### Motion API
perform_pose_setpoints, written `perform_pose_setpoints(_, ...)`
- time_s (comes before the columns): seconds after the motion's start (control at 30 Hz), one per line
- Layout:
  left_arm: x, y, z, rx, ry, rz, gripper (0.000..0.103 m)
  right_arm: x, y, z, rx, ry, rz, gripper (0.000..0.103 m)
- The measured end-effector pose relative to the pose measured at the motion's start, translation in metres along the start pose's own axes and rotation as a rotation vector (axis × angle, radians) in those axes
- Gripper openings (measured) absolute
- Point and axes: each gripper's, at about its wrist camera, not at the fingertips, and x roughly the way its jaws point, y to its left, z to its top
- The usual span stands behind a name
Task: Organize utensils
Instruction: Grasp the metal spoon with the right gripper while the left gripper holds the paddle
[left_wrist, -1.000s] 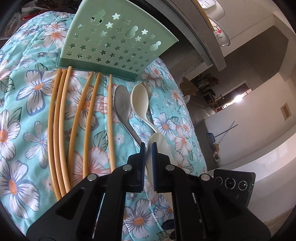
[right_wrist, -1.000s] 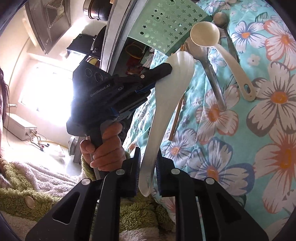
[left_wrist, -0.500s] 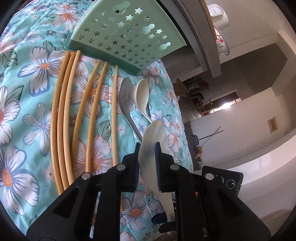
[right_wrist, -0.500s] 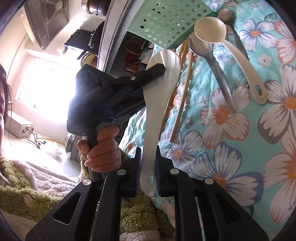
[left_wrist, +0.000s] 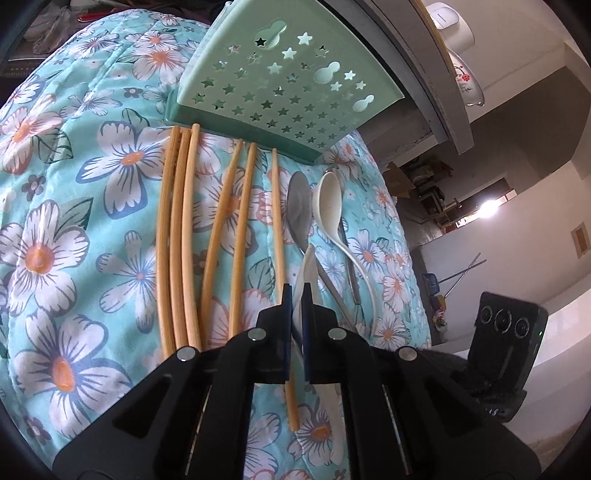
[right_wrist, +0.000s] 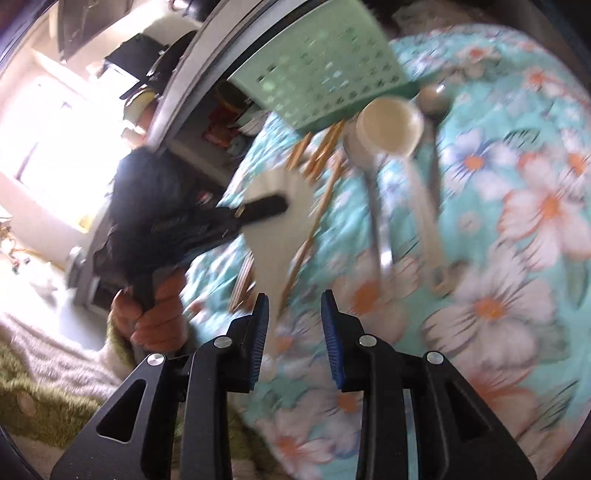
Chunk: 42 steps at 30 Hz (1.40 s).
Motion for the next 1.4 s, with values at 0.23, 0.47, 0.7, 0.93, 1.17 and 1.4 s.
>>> perform_pose_setpoints(0.23, -0.002, 0.002, -0.001, 0.039, -0.015, 0.098, 0.004, 0.042, 0.003, 0.026, -0.105, 0.045, -0.304, 0.027)
perform_pose_setpoints(0.47, -0.002, 0.01, -0.001, 0.012, -0.022, 0.113, 0.005, 0.051, 0.011, 0.025, -0.151, 0.052, -0.389, 0.011)
perform_pose_setpoints(0.7, -0.004, 0.01, -0.001, 0.01, -0.031, 0.141, 0.005, 0.018, 0.006, -0.015, -0.056, 0.137, -0.285, 0.011)
perform_pose_setpoints(0.93, -0.003, 0.011, -0.001, 0.009, -0.027, 0.15, 0.005, -0.004, 0.021, -0.057, -0.098, 0.25, -0.18, 0.014)
perform_pose_setpoints(1.17, -0.006, 0.011, -0.001, 0.012, -0.039, 0.164, 0.005, -0.012, 0.005, -0.017, -0.065, 0.077, -0.153, 0.039)
perform_pose_setpoints(1.4, -0.012, 0.014, 0.0, 0.016, -0.045, 0.171, 0.005, 0.025, 0.005, 0.021, -0.159, 0.107, -0.108, 0.039)
